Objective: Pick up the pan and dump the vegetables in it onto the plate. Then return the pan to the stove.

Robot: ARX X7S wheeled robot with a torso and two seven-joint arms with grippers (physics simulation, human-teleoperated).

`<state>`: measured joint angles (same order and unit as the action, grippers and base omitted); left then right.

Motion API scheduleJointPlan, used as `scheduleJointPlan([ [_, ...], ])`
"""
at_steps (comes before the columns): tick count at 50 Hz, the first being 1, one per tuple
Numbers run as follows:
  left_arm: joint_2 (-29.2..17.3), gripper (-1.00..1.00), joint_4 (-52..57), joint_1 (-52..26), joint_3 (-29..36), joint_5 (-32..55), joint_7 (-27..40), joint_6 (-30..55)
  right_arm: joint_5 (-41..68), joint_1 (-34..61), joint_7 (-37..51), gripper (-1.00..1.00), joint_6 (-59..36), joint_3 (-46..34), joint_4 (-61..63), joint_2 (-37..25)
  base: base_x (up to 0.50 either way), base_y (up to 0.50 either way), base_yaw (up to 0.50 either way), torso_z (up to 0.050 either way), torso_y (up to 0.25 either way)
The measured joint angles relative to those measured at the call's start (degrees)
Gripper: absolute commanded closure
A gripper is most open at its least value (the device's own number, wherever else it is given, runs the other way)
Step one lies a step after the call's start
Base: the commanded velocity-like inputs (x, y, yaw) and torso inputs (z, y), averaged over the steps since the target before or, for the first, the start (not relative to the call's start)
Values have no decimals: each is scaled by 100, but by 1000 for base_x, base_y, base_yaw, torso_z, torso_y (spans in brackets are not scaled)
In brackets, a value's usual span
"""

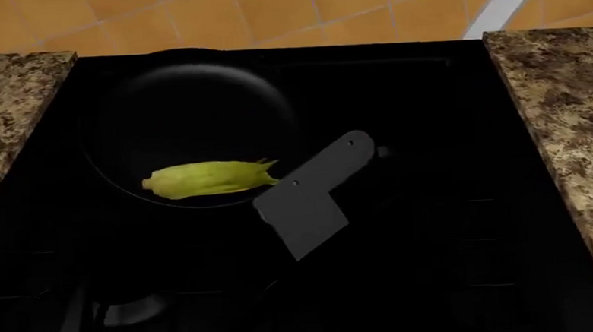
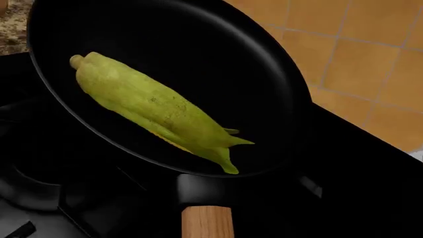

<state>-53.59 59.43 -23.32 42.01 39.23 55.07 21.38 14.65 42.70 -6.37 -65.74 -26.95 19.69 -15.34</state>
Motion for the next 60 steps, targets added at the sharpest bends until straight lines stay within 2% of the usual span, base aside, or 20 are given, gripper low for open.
scheduleJointPlan([
  [6,-119,-100,17,-103,204,-10,137,-121,30,24,12,100,-49,-38,25,9,101,500,0,2,3],
  [24,-514,-100,23,-1003,1425,18,737,-573,57,107,55,100,-113,-118,71,12,100,500,0,1,3],
  [55,-821,-100,36,-1851,2491,-32,1125,-959,161,81,123,100,-114,-253,198,-7,113,500,0,1,3],
  [60,-836,-100,36,-2075,2752,-31,1202,-1018,262,62,65,100,-62,-304,240,-1,0,0,0,0,2],
])
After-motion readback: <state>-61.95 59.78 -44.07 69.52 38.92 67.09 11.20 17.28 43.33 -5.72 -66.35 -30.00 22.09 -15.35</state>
